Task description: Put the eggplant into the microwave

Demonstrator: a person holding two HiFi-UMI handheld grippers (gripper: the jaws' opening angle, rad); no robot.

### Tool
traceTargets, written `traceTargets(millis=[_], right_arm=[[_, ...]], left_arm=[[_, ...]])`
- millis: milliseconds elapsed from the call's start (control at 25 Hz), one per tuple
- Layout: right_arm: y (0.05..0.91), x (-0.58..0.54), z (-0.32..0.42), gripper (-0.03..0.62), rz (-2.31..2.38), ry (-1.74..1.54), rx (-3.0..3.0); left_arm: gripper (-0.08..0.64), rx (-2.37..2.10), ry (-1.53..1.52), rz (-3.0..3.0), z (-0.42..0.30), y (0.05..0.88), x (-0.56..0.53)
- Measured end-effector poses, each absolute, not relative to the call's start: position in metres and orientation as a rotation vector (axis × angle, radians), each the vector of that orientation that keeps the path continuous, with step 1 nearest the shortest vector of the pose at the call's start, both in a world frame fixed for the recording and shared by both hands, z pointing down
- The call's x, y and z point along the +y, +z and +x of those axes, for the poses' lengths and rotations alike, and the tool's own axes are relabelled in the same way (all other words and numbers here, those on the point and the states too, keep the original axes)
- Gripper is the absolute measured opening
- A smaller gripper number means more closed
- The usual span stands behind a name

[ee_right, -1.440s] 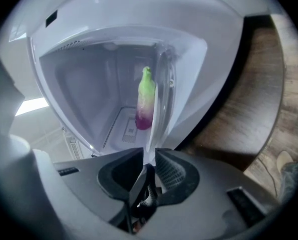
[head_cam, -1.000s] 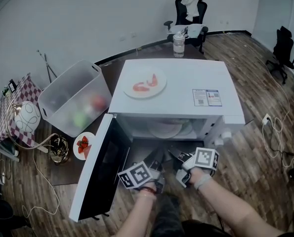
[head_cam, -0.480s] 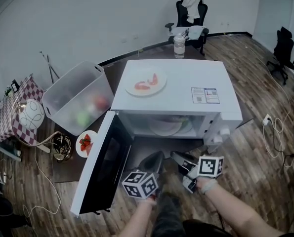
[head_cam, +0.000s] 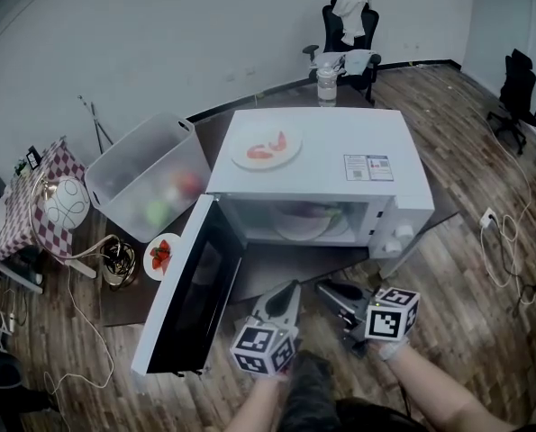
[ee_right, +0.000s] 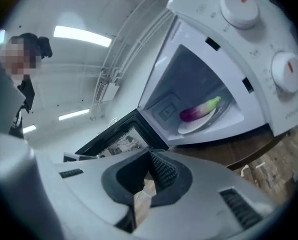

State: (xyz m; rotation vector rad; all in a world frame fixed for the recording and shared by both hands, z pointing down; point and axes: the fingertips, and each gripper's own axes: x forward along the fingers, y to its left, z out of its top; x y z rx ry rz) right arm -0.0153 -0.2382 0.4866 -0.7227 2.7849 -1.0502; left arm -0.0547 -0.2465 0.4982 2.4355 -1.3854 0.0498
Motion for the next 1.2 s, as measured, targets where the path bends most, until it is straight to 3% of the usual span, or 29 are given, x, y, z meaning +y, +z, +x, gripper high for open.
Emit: traceTargets(millis=[1200], right_arm=[[0.400,-0.125,0.024,0.002,-0.917,-0.520,2.929]], left_arm=[[0.001,-1.565,-0.057,2.514,-0.058,0.404,-0.138]])
